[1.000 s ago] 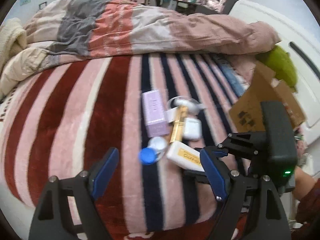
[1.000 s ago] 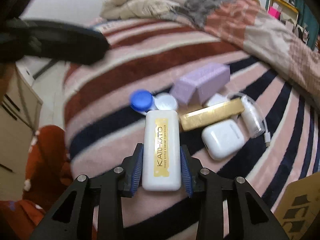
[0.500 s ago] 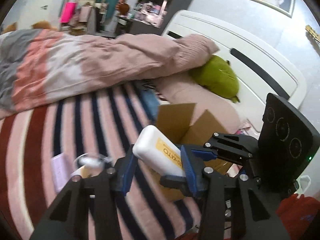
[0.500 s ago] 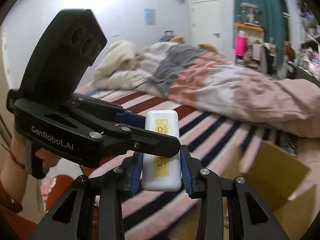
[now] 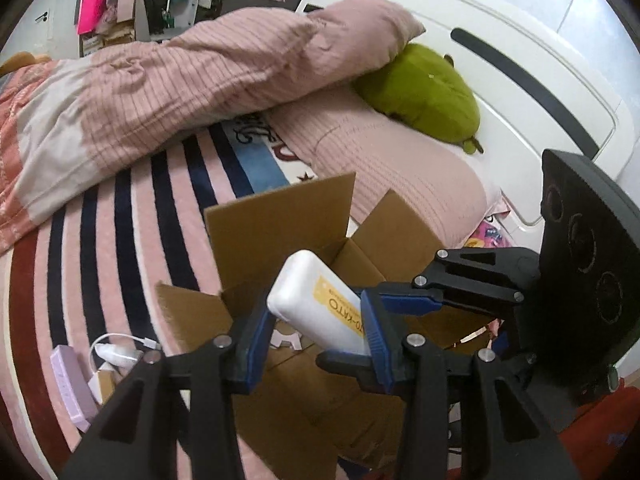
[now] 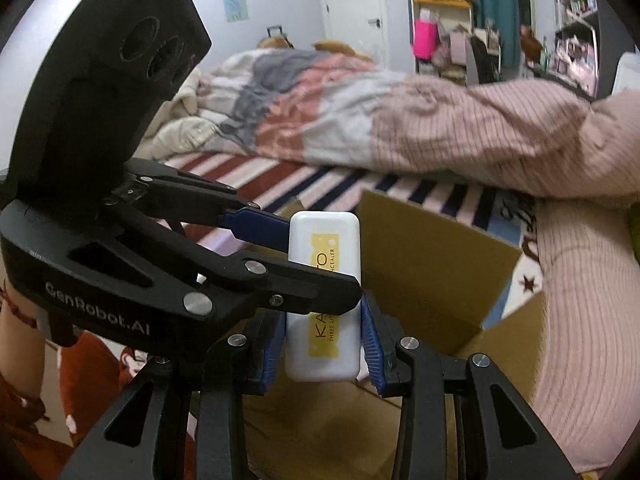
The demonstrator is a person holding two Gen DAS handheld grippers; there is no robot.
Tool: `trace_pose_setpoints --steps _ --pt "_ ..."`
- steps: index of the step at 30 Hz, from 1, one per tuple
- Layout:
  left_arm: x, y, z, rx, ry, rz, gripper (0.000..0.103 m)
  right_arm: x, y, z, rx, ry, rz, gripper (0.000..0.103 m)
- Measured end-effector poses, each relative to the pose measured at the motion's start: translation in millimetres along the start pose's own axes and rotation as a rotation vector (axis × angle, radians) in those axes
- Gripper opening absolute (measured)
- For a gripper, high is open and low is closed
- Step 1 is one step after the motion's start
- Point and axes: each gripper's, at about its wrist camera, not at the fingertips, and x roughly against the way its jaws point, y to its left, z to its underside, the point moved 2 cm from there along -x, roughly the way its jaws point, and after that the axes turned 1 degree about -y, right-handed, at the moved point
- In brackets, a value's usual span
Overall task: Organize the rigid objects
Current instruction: 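Lower the white tube into the cardboard box and release it, then move the right gripper back and grasp the blue-and-white lens case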
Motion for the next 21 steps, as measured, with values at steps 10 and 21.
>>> trace_pose_setpoints --steps 10,21 --pt "64 26 29 0.049 -0.111 -0.214 0.072 12 25 -1 0.022 -0.040 -0.048 0.035" --pt "131 107 122 0.235 -0.149 -0.466 0.072 -36 158 3 0.217 0.010 -0.355 0.041"
